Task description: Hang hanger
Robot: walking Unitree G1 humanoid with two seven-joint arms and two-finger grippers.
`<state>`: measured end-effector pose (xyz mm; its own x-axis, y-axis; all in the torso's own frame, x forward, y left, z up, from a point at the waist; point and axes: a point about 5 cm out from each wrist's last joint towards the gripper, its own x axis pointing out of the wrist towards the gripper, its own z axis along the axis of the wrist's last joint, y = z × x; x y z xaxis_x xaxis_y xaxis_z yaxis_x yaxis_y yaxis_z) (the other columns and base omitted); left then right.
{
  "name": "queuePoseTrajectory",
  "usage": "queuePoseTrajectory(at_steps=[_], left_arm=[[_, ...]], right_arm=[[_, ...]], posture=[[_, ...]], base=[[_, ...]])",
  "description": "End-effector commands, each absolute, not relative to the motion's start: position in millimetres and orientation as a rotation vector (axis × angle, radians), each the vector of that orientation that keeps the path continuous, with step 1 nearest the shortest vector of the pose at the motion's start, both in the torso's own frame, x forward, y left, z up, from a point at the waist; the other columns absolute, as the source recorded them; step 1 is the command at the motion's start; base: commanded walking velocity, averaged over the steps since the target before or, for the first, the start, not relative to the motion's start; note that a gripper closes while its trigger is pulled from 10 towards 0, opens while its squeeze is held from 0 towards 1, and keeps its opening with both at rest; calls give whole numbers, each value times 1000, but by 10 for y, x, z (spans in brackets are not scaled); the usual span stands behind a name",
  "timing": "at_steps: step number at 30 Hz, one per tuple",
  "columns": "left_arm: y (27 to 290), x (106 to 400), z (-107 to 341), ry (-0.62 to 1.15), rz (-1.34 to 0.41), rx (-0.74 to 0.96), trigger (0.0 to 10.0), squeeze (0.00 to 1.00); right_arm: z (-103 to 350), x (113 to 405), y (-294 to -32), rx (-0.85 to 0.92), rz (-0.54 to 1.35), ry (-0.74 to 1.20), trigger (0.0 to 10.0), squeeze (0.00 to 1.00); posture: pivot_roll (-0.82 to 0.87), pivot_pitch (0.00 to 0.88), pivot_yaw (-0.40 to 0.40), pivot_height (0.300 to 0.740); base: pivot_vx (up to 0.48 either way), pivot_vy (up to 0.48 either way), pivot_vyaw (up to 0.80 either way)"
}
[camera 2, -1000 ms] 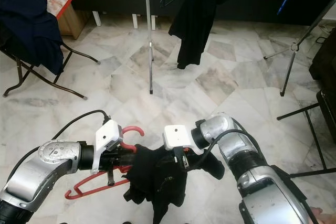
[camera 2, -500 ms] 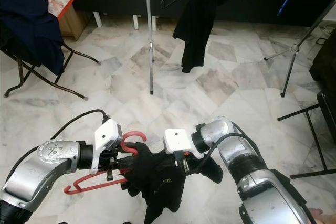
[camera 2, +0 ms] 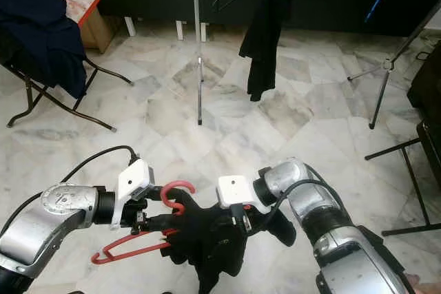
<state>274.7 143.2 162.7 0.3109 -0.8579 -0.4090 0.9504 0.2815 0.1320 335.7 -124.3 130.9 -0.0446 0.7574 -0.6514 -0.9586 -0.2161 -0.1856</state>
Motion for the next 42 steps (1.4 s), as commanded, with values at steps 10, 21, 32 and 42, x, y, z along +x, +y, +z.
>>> queuePoseTrajectory(at_steps=[10,21,32,42], left_arm=[[1712,2733,1618,311,-1130,402,10000,1000],[2196,2843,1565,213,-671,347,10000,0],[2180,2746,1108,260,-503,240,10000,0],[2031,2729,686,331,-484,192,10000,0]], right_arm=[[1220,3371,-1412,-846,1551,419,0,0],[1387,3562,-1543,-807,1293,338,0,0],[1683,3772,-1565,-832,1066,230,0,0],[2034,3803,-1256,-785,1154,34,0,0]], posture=[[32,199,-33,740],[41,209,-35,740],[35,220,-27,740],[30,223,-24,740]], base=[[0,0,0],[0,0,0],[0,0,0],[0,0,0]])
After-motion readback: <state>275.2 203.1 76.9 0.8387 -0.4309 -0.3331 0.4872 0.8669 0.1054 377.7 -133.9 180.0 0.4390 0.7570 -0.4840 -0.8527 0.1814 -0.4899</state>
